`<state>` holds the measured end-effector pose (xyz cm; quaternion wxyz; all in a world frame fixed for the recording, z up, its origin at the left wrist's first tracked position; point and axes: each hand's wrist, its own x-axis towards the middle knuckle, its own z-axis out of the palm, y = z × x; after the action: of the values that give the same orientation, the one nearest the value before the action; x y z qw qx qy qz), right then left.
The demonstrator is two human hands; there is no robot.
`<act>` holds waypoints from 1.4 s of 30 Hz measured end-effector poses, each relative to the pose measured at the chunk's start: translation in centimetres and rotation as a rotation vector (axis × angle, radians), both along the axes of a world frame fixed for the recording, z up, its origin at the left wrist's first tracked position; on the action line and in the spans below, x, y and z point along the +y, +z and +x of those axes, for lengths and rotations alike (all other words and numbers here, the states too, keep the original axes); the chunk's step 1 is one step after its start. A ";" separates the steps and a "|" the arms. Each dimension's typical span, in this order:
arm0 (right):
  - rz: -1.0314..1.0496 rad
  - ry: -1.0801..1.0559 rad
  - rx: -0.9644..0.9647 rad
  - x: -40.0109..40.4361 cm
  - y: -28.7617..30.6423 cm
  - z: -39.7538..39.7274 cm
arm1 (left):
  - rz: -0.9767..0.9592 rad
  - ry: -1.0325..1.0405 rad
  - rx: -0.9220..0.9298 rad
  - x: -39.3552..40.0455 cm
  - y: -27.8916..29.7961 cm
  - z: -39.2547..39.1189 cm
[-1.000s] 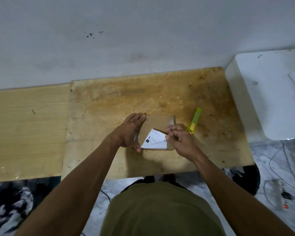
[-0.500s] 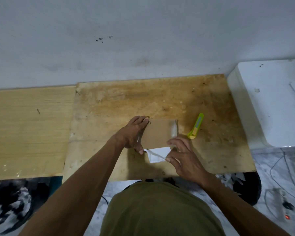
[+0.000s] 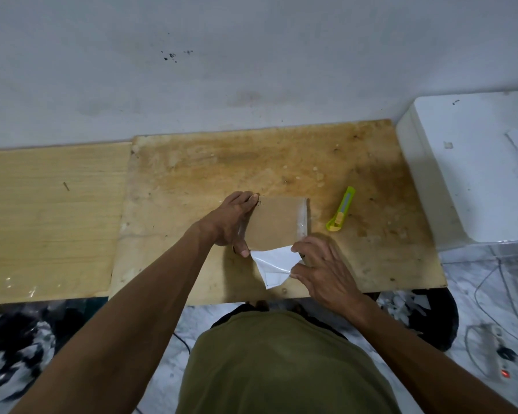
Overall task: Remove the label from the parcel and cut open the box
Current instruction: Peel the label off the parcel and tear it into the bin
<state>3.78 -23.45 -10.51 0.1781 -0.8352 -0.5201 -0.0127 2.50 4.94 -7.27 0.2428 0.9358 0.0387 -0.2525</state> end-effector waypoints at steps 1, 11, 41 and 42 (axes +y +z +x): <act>0.003 -0.002 -0.026 -0.2 -0.3 -0.1 | 0.003 -0.001 -0.002 -0.1 0.0 0.0; 0.157 -0.035 -0.099 -1.9 -1.2 -0.7 | 0.046 0.020 0.007 -0.5 -0.1 0.1; 0.620 -0.736 0.748 -2.7 9.6 6.1 | 0.141 0.231 -0.015 -2.6 0.2 -0.8; 0.616 -0.736 0.746 -2.5 9.7 6.2 | 0.131 0.265 -0.059 -3.0 0.5 -0.9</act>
<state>9.97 -25.97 -0.82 0.5658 -0.8184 -0.0720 0.0699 1.55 1.91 -6.74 0.2137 0.9433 0.1711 -0.1876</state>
